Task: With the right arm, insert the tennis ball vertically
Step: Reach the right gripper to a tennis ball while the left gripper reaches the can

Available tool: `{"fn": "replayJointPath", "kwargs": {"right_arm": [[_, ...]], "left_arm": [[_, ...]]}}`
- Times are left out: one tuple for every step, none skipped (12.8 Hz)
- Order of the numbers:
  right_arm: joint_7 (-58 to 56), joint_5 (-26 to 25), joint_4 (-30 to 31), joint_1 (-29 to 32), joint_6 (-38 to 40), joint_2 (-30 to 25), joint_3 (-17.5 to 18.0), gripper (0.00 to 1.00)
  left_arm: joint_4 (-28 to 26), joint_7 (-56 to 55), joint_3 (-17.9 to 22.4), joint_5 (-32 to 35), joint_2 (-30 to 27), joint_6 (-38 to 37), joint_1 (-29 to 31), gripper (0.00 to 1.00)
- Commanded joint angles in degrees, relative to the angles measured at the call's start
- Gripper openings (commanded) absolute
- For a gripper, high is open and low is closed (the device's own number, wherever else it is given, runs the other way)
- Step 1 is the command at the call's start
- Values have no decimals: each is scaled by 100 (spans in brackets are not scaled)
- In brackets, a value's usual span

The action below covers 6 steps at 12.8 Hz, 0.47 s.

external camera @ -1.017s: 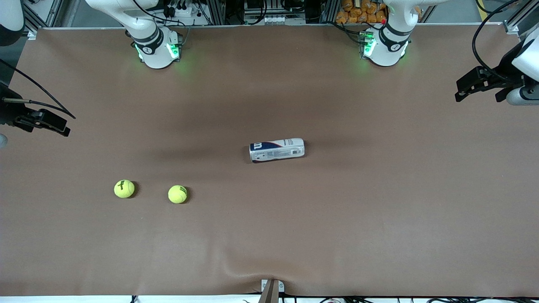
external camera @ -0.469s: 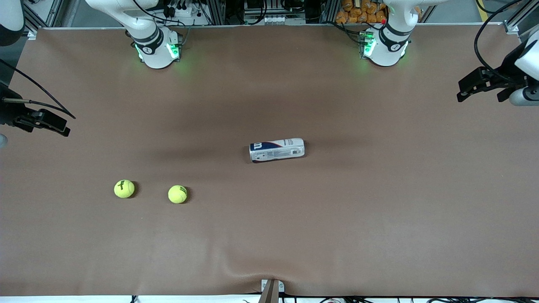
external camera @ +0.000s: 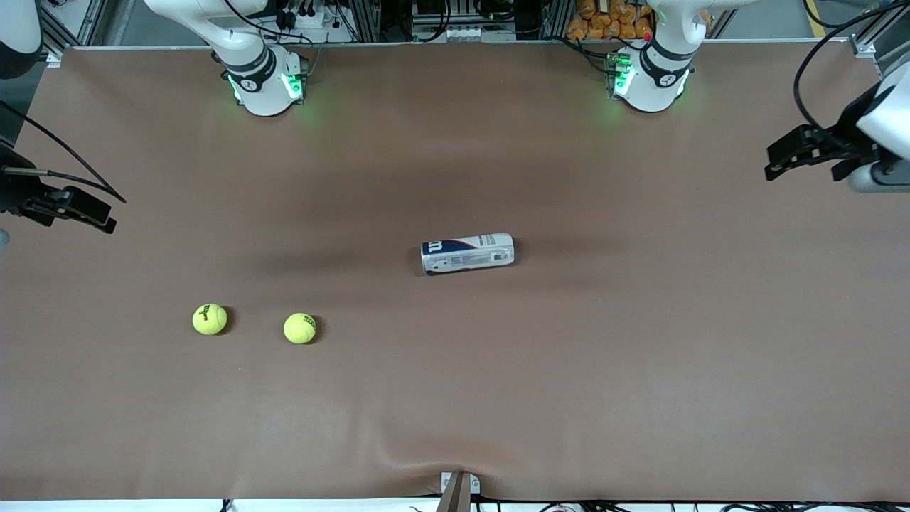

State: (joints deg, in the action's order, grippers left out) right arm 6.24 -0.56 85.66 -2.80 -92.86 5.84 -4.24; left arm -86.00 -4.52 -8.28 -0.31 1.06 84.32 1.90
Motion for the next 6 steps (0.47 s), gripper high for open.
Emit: {"fn": "replayJointPath", "kwargs": {"right_arm": [[-139, -111, 275, 191, -546, 258, 20, 100], [-323, -103, 494, 279, -932, 355, 20, 100], [-490, -59, 687, 341, -1292, 434, 20, 100], [-544, -59, 802, 341, -1548, 531, 20, 100], [-544, -50, 864, 341, -1716, 688, 20, 100], [-579, -50, 865, 341, -1805, 864, 28, 100]], "left_arm": [[153, -23, -77, 40, 166, -3, -127, 100], [153, -32, -104, 31, 201, 6, -233, 100], [162, -49, -112, 40, 236, 23, -399, 100], [162, -171, -130, 49, 245, 23, -601, 100], [188, -529, -130, 57, 324, 23, -829, 100], [188, -689, -148, 40, 411, 32, -910, 100]]}}
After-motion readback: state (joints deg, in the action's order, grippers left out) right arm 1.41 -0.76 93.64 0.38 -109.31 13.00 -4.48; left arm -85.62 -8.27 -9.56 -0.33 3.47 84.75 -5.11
